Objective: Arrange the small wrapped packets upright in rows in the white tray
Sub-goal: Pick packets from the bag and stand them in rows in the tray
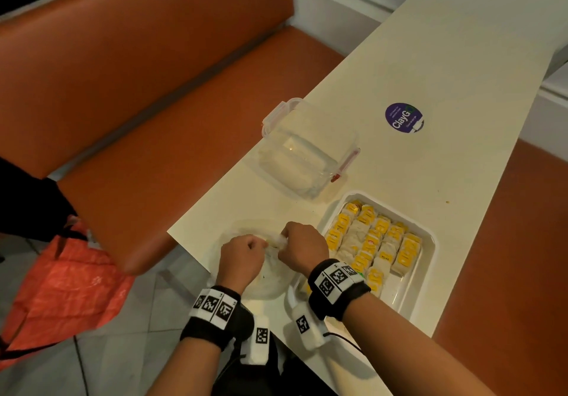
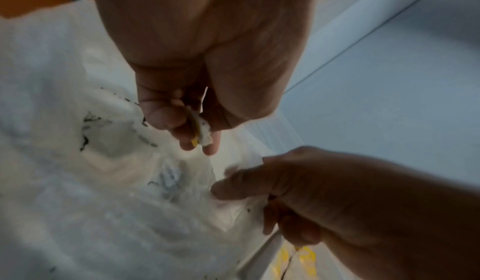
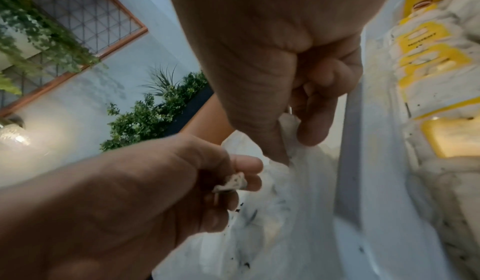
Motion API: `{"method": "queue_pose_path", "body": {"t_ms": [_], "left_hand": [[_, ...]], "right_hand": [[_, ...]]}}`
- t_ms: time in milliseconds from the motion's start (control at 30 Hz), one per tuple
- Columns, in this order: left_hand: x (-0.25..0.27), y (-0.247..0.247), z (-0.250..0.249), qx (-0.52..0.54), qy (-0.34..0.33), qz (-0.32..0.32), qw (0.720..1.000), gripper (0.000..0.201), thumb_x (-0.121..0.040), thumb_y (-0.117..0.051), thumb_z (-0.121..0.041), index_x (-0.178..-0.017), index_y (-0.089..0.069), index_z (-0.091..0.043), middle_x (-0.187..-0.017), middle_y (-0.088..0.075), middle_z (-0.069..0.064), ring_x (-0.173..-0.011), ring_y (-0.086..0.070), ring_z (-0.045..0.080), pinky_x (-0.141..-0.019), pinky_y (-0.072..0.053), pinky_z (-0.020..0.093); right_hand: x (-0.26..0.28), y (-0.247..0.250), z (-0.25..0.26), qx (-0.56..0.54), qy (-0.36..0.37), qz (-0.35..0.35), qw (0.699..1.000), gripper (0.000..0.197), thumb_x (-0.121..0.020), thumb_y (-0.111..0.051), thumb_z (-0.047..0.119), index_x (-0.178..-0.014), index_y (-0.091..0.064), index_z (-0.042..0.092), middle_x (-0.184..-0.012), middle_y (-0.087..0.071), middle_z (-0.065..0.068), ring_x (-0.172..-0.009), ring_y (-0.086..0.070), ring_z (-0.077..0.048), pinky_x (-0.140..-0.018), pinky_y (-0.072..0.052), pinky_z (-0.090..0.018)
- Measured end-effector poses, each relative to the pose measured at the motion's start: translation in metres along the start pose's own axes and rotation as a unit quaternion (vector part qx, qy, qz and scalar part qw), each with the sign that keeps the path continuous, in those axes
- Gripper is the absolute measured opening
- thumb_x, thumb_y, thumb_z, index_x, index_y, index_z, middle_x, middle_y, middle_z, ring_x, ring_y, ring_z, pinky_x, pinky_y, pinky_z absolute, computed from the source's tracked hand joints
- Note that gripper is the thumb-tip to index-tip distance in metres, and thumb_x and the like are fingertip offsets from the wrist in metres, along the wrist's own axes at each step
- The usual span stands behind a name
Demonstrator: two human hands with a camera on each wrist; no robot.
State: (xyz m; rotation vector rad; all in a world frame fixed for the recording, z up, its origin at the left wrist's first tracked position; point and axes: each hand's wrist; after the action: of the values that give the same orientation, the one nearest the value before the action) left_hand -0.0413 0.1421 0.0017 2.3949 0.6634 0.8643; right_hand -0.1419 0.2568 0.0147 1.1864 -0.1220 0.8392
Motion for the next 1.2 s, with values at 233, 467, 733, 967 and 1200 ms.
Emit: {"method": "queue_pose_path", "body": {"t_ms": [233,467,733,967,1200], "left_hand": [[-0.014,-0.014,0.009,-0.026,0.021,-0.015,0.999,0.021,-0.095,-0.073,-0.040,-0.104,-0.076,-0.022,-0.083,-0.068,-0.007,-0.099,-0.064,0.021,-0.062,-0.047,0.019],[-0.016,-0.017,0.004,-0.128,0.019,0.005,0.992,0.026,-0.090,-0.074,-0.042,-0.111,-0.078,-0.027,-0.110,-0.076,0.001,-0.108,-0.067,0.022,-0.080,-0.055,0.031],[-0.012,-0.011,0.004,0.065,0.054,0.015,0.996,0.011,-0.081,-0.087,-0.035,-0.080,-0.078,-0.029,-0.077,-0.077,-0.009,-0.066,-0.072,0.016,-0.061,-0.060,0.031],[0.009,0.017,0.001,0.273,0.087,0.017,0.958,0.019,-0.077,-0.092,-0.034,-0.089,-0.081,-0.024,-0.078,-0.076,-0.004,-0.064,-0.062,0.009,-0.055,-0.046,0.027],[0.018,0.064,0.005,0.443,0.098,0.037,0.890,0.005,-0.093,-0.073,-0.009,-0.096,-0.076,-0.006,-0.068,-0.073,0.003,-0.049,-0.062,0.011,-0.049,-0.049,0.018]], "right_hand": [[0.000,0.002,-0.002,-0.065,0.006,-0.005,0.998,0.049,-0.083,-0.073,0.020,-0.129,-0.058,0.023,-0.108,-0.071,-0.004,-0.105,-0.065,-0.024,-0.071,-0.044,-0.029],[0.003,-0.001,0.003,-0.125,0.023,-0.027,0.992,0.044,-0.085,-0.074,0.026,-0.125,-0.057,0.032,-0.087,-0.071,0.001,-0.087,-0.067,-0.021,-0.070,-0.051,-0.033],[0.002,0.007,0.000,-0.122,-0.015,-0.036,0.992,0.047,-0.083,-0.067,0.014,-0.128,-0.058,0.026,-0.091,-0.071,-0.001,-0.088,-0.067,-0.023,-0.073,-0.054,-0.034],[-0.001,0.010,0.000,-0.104,-0.054,-0.029,0.993,0.047,-0.084,-0.064,0.014,-0.130,-0.058,0.022,-0.111,-0.071,-0.005,-0.100,-0.067,-0.026,-0.076,-0.052,-0.031],[0.010,0.014,0.005,-0.004,-0.001,-0.075,0.997,0.062,-0.082,-0.075,0.022,-0.139,-0.051,0.022,-0.128,-0.059,-0.004,-0.110,-0.062,-0.026,-0.077,-0.045,-0.031]]}}
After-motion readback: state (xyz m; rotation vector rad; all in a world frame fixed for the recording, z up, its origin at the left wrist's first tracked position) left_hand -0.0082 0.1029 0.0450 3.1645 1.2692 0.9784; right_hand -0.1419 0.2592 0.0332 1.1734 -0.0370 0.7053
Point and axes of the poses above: each hand's wrist, its own x-axis away from the middle knuckle, its own y-axis out of the back of the hand, z = x × y
